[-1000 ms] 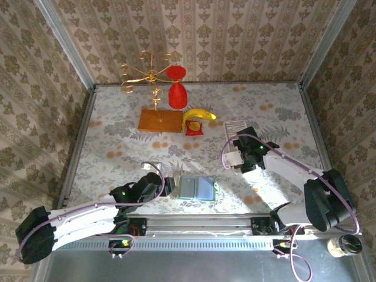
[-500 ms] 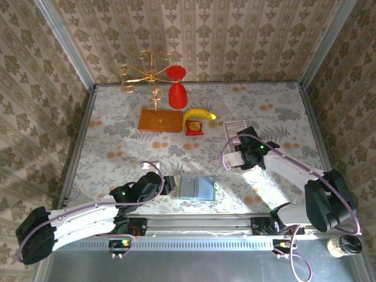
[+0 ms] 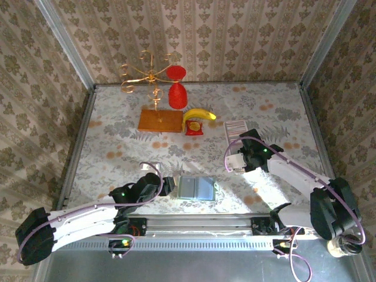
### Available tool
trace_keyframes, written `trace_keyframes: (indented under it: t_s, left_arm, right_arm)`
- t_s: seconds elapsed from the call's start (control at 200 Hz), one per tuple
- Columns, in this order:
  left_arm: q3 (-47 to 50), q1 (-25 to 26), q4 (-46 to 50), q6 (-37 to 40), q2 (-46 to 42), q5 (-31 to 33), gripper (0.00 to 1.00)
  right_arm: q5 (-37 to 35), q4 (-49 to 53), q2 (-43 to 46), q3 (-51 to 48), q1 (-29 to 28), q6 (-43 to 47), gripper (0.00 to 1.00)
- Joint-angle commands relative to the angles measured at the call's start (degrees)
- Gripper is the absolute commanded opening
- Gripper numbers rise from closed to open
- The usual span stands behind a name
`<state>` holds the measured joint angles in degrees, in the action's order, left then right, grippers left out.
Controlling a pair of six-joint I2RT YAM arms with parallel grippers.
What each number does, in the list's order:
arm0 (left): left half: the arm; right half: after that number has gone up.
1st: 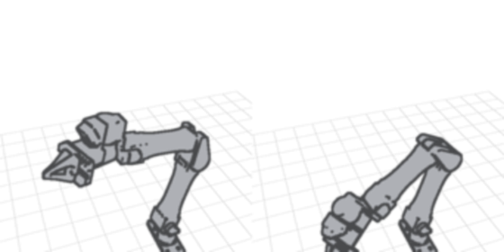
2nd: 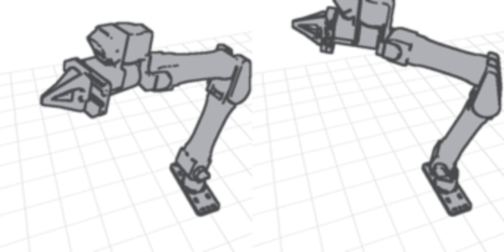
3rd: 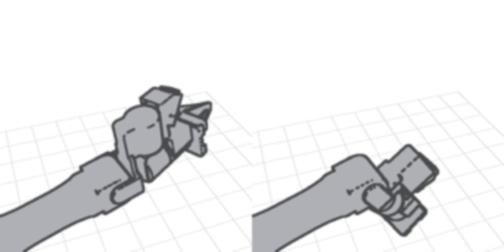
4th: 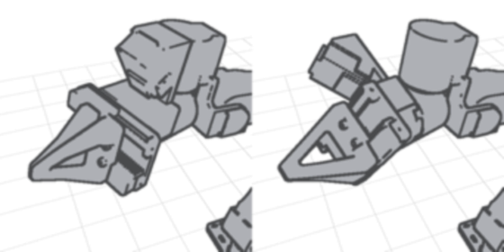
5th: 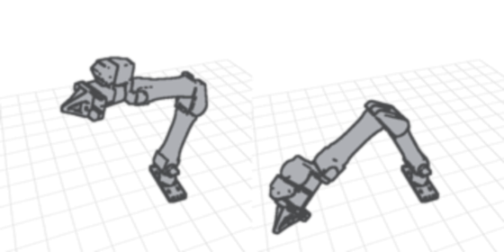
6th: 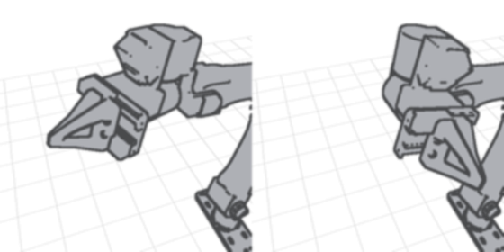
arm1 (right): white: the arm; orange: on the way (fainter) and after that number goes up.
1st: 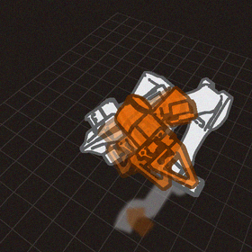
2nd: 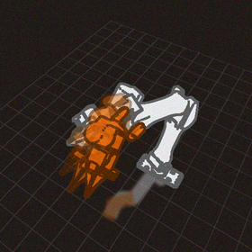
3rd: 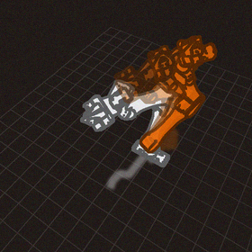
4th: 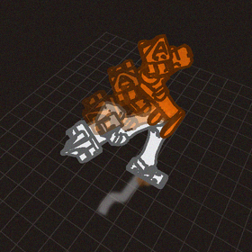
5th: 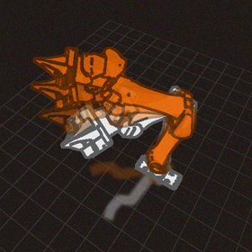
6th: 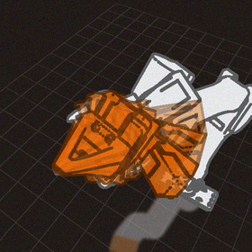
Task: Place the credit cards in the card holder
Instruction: Pick up the credit card from the storage box.
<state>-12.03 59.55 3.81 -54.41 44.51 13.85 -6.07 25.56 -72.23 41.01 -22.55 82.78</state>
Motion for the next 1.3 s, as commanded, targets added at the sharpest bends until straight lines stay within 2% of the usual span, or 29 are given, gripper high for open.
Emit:
trace_keyframes:
  t_s: [0.0,0.17,0.36,0.515,0.595,0.645,0.665,0.74,0.895,0.975,1.15,1.215,1.295]
  left_arm:
    - [0.8,0.2,-0.5,-0.3,-0.5,-0.9,0.51]
    - [1.0,0.7,-3.4,0.2,0.2,-1.4,0.51]
    - [-0.1,1.3,-3.9,-0.2,2.5,-2.5,0.46]
    - [-0.8,2.0,-3.9,-0.1,3.2,-2.6,0.44]
    - [-0.6,2.3,-4.7,0.2,3.2,-2.2,0.41]
    - [-0.9,2.3,-4.5,0.0,3.5,-2.1,0.34]
    - [-1.0,2.3,-4.4,-0.1,3.6,-2.0,0.3]
    - [-1.9,2.5,-3.7,-0.2,4.2,-2.5,0.24]
    - [-3.9,2.5,-1.7,-0.1,6.3,-4.0,0.23]
    - [-4.6,2.5,-0.9,-0.4,7.0,-4.8,0.24]
    - [-5.5,2.5,-0.6,-0.8,8.0,-6.2,0.26]
    - [-6.1,2.5,0.4,-0.5,8.6,-5.9,0.26]
    - [-6.7,2.2,1.8,-0.9,9.3,-5.5,0.27]
  right_arm:
    - [-0.9,-0.7,1.7,0.1,-0.1,0.6,0.22]
    - [-0.7,0.9,4.1,-0.1,0.0,0.7,0.14]
    - [0.5,1.5,6.1,-0.5,-0.2,-0.5,0.13]
    - [2.1,8.5,9.0,0.3,-1.4,-1.8,0.07]
    - [3.7,13.7,11.5,1.4,-3.0,-5.3,0.05]
    - [3.5,15.9,13.0,2.2,-4.4,-9.3,0.03]
    - [3.0,15.9,13.6,2.6,-5.1,-12.4,0.0]
    - [1.7,15.3,16.2,4.5,-7.0,-25.2,0.0]
    - [2.0,17.0,21.8,7.7,-12.8,-47.1,0.0]
    - [1.6,13.7,24.2,7.8,-15.8,-63.7,0.0]
    - [7.7,8.5,23.6,5.0,-16.3,-108.1,0.0]
    - [12.8,5.5,21.8,1.4,-16.3,-119.8,0.0]
    - [18.5,-2.9,19.6,-4.2,-16.4,-132.5,0.0]
